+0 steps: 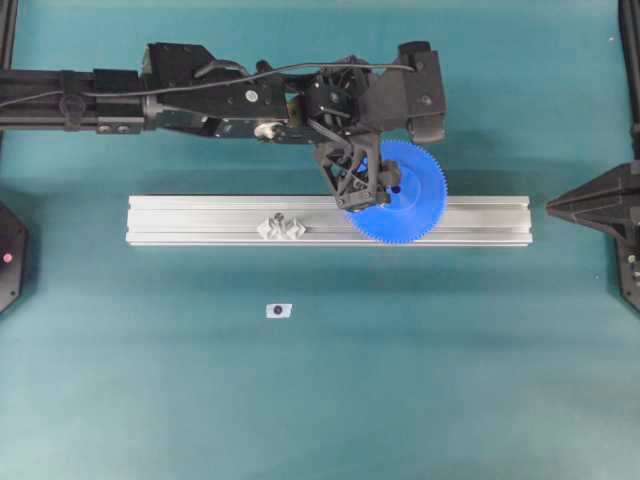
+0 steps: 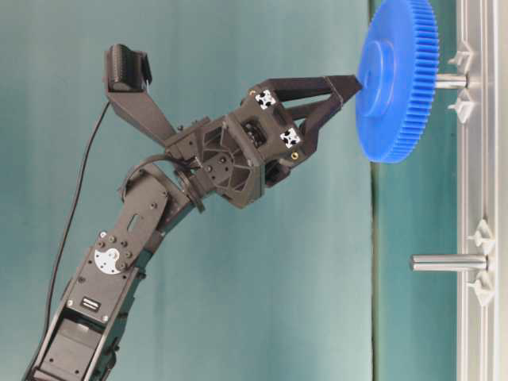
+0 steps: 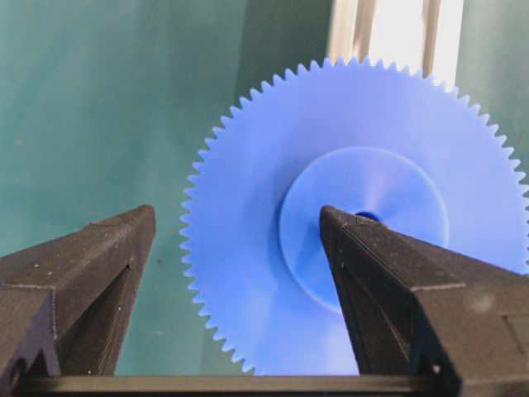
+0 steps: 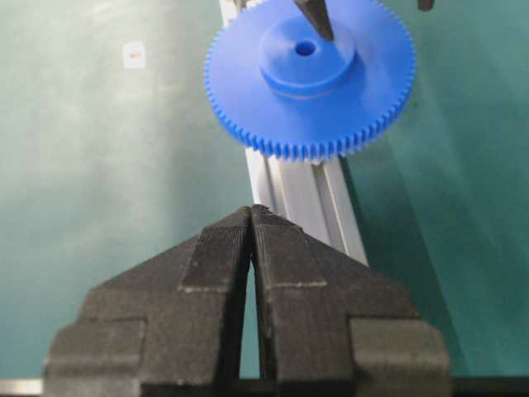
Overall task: Find the location of the shaft and insert the large gear.
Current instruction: 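Align the gear's center hole above the left metal shaft, then lower the gear onto the shaft with the left gripper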
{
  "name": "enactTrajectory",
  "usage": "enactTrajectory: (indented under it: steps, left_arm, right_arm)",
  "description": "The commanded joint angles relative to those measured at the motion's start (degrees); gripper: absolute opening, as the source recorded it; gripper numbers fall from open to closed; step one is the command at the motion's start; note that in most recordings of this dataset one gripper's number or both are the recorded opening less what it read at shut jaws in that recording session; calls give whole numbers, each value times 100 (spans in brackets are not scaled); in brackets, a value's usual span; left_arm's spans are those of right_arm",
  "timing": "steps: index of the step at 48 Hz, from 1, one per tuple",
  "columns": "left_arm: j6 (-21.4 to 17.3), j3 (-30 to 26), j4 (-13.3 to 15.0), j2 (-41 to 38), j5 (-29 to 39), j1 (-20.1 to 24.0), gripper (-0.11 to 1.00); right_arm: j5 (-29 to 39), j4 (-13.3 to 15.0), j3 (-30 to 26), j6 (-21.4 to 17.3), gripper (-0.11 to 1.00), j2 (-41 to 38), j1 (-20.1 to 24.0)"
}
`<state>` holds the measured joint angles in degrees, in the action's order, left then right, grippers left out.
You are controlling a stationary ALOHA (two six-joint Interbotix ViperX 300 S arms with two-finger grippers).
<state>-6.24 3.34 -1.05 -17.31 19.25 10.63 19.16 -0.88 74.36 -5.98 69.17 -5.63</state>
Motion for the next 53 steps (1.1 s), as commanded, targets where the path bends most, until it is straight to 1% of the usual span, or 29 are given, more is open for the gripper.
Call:
enactTrajectory:
  steps: [1,21,29,40,53]
  left_arm:
    - [-9,-26,-9,53,-18,0,82]
    - [0,-53,-9,114,26,62,82]
    - [62,-70,-9,176,18,-62,82]
    - [369,-70,-9,158,9,-396,81]
    - [369,-88,-18,193,18,-431,82]
  right_arm:
    - [-53,-9,-44,-53,10,-44,-9]
    - [-62,-9,-26,-53,10,-44,-9]
    - [-62,-9,-26,-53,10,-44,-9]
    - [-62,0,-9,-62,10,-44,-9]
    - [-79,0,0,-62,10,-35,-9]
